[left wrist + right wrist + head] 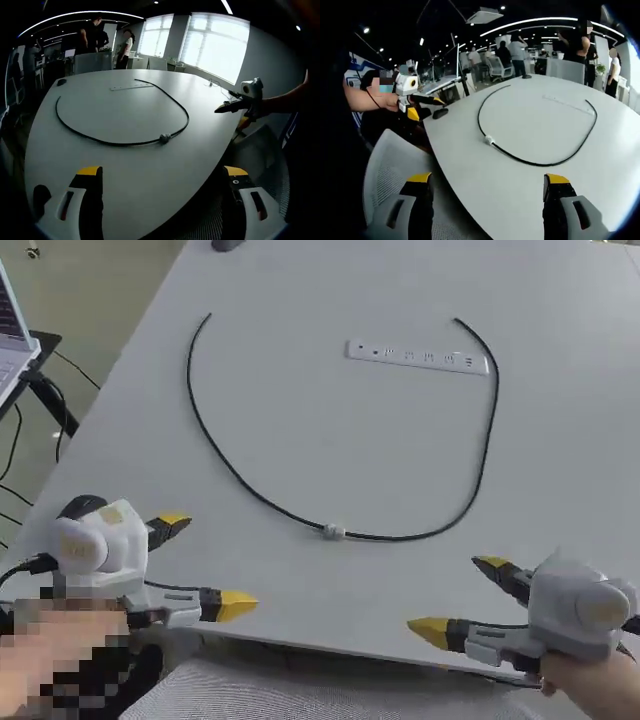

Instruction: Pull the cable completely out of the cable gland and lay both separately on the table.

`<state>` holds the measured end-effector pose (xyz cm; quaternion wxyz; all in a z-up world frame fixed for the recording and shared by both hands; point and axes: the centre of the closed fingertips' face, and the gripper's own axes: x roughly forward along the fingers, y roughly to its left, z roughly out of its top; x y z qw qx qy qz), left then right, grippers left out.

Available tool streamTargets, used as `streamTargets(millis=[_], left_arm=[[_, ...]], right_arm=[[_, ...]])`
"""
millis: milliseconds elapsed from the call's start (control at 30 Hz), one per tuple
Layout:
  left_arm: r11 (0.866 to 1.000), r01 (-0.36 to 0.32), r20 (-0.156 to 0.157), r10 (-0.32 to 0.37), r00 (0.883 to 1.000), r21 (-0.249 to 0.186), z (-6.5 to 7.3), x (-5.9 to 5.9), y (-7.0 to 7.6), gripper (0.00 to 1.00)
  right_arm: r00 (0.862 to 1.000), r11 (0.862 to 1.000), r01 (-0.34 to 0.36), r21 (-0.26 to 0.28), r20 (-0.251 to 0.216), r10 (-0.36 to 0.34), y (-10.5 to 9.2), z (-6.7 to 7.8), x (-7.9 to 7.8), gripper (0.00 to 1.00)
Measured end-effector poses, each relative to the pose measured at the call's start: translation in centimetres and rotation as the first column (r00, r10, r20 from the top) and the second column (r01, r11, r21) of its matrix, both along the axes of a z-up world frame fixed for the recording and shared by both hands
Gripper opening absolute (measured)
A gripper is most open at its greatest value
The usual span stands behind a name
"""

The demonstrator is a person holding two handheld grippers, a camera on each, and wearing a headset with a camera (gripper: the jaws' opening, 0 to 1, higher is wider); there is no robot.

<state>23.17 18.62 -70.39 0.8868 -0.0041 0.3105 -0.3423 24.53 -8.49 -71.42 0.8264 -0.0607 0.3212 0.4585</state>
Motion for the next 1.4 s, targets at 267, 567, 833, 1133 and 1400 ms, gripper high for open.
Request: streamTargets(millis=[267,567,833,1133,1400], left_arm=[[1.000,0.011,0.005,-0.011,1.000,-0.013,0.3,0.2,-0.3,0.99],[0.999,0.011,0.012,-0.011,1.000,-0.030,0.9,0.9,-0.2,0.99],[0.999,0.002,-0.023,-0.003,1.000,-0.043,0.6,0.8,0.1,0.99],[1.000,0.014,-0.035,-0.015,0.999,-0.025,0.3,0.6,0.3,0.99],[0.999,0.024,-0.033,-0.025,0.999,-0.024,0.2,0.6,0.0,0.99]], right_arm=[[1.000,1.000,-0.021,-0.002,-0.008,0.021,0.6,0.3,0.1,0.89],[0.999,0.999,-0.043,-0.010,-0.011,0.042,1.8,0.6,1.1,0.87],[0.998,0.998,-0.057,-0.034,-0.040,0.056,3.2,0.6,2.5,0.80],[0.996,0.995,-0.088,-0.039,-0.023,0.087,5.1,0.9,3.9,0.75],[0.989,0.986,-0.143,-0.089,-0.042,0.139,6.8,-0.1,5.1,0.67]])
